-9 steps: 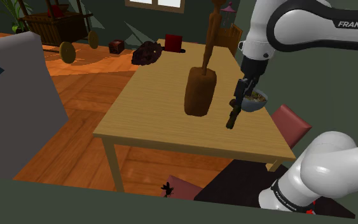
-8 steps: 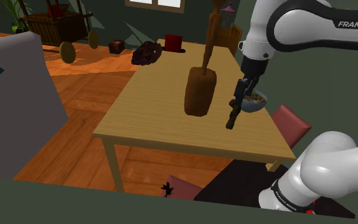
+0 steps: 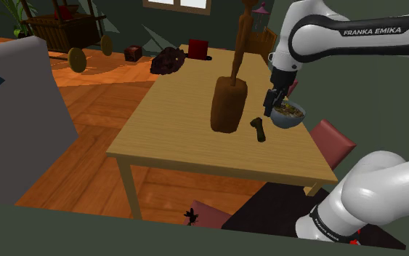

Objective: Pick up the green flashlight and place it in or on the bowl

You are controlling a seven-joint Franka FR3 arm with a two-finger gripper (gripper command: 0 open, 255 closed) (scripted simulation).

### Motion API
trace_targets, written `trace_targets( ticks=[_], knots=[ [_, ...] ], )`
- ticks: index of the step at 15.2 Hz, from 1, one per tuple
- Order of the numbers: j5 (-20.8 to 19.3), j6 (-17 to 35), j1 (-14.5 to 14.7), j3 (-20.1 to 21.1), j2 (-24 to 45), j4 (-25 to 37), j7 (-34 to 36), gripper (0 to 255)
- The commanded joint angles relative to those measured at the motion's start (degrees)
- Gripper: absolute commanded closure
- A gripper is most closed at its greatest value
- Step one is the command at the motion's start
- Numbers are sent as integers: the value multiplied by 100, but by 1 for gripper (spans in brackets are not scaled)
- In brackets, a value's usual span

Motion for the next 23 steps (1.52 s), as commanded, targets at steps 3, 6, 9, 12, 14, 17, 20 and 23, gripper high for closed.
trace_targets(
  ticks=[3, 6, 9, 12, 14, 17, 20, 23],
  knots=[
    [-83, 541, -139, -434, 749, 234, -504, 0],
    [-87, 732, -151, -468, 820, 114, -539, 0],
    [-94, 974, -154, -479, 860, -88, -538, 0],
    [-99, 1185, -157, -490, 903, -255, -539, 0],
    [-99, 1185, -157, -490, 904, -254, -539, 0],
    [-99, 1185, -157, -490, 904, -254, -539, 0],
    [-99, 1184, -157, -490, 905, -253, -539, 255],
    [-99, 1184, -157, -490, 905, -253, -539, 255]
  ],
)
